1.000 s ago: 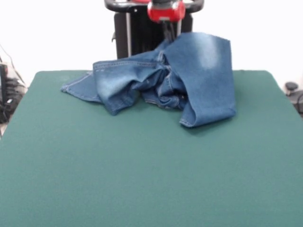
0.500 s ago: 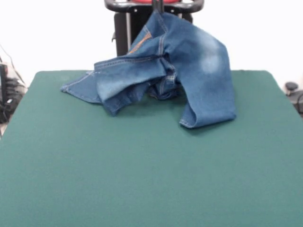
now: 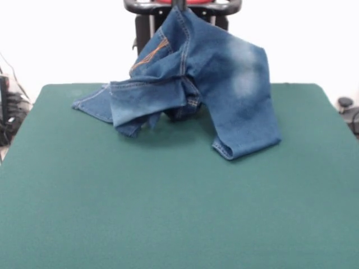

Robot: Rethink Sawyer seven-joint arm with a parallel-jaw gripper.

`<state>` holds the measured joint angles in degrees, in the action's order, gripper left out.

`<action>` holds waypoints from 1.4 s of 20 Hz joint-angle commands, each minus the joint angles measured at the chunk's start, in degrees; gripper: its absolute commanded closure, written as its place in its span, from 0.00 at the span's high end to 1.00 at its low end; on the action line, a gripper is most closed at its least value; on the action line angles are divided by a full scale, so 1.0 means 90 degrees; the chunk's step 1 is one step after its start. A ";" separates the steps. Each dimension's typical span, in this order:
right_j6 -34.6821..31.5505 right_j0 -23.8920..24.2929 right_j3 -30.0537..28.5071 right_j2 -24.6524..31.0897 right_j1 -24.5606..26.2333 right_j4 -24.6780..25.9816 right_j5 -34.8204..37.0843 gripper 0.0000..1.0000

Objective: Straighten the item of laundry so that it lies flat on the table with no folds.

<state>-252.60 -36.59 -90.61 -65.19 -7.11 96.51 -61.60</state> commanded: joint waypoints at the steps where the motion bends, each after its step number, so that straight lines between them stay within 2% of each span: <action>1: -0.1970 0.0035 0.1008 -0.0526 0.1213 -0.0761 -0.0859 0.00; 4: -0.1968 0.0061 0.1015 -0.0617 0.1337 -0.0894 -0.0973 0.00; 10: -0.1948 0.0020 0.1005 -0.0599 0.1386 -0.0948 -0.0660 0.00; 11: -0.1942 0.0003 0.0992 -0.0604 0.1395 -0.0958 -0.0485 1.00; 16: -0.1942 -0.0042 0.0946 -0.0669 0.1446 -0.1048 -0.0357 1.00; 18: -0.1965 0.0068 0.0964 -0.0940 0.1655 -0.1344 -0.0815 1.00; 22: -0.1961 0.0124 0.1069 -0.1094 0.1665 -0.1354 -0.0865 1.00; 28: -0.1970 0.0274 0.1254 -0.1375 0.1662 -0.1674 -0.0941 1.00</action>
<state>-252.60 -35.86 -87.03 -78.49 5.99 87.19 -65.39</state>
